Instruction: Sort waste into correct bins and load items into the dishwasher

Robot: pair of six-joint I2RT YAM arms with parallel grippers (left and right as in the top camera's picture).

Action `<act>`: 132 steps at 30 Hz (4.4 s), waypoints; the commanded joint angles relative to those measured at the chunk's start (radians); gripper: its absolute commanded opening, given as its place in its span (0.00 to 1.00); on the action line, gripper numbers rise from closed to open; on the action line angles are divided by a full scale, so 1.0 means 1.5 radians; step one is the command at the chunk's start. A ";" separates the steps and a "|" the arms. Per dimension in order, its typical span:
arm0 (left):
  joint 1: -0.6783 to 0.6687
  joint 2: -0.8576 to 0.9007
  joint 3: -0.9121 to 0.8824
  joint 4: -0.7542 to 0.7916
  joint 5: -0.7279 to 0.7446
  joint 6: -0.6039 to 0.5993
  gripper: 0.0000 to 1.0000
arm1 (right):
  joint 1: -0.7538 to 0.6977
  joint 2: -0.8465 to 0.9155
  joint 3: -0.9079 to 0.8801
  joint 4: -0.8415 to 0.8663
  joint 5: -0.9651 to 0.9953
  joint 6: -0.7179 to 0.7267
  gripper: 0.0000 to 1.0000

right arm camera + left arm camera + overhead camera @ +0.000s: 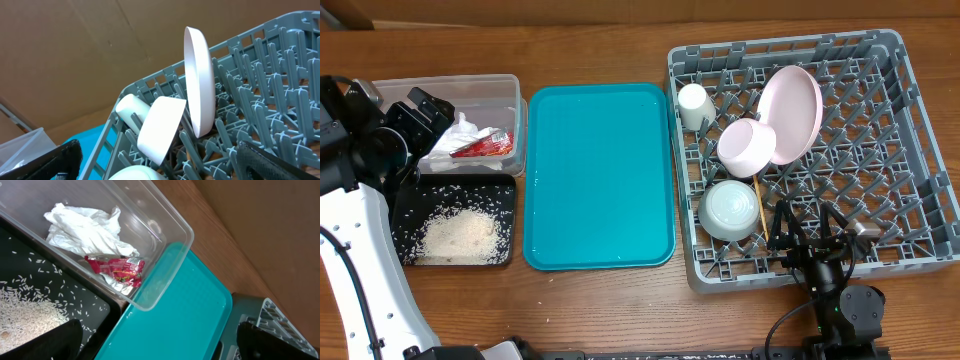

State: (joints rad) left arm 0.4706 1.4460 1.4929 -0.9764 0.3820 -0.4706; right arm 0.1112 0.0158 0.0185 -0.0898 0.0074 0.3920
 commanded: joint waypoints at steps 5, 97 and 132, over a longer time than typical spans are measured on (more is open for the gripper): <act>-0.061 -0.050 0.015 0.001 -0.001 -0.006 1.00 | -0.004 -0.005 -0.007 0.004 -0.002 -0.004 1.00; -0.321 -0.961 -0.992 0.599 -0.260 0.272 1.00 | -0.004 -0.005 -0.007 0.004 -0.002 -0.004 1.00; -0.321 -0.961 -0.992 0.599 -0.260 0.272 1.00 | -0.023 -0.009 -0.007 0.005 -0.024 -0.284 1.00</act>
State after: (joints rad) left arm -0.0185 0.0151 0.0086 -0.0765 0.0059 -0.0929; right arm 0.0982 0.0158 0.0185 -0.0895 -0.0223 0.0521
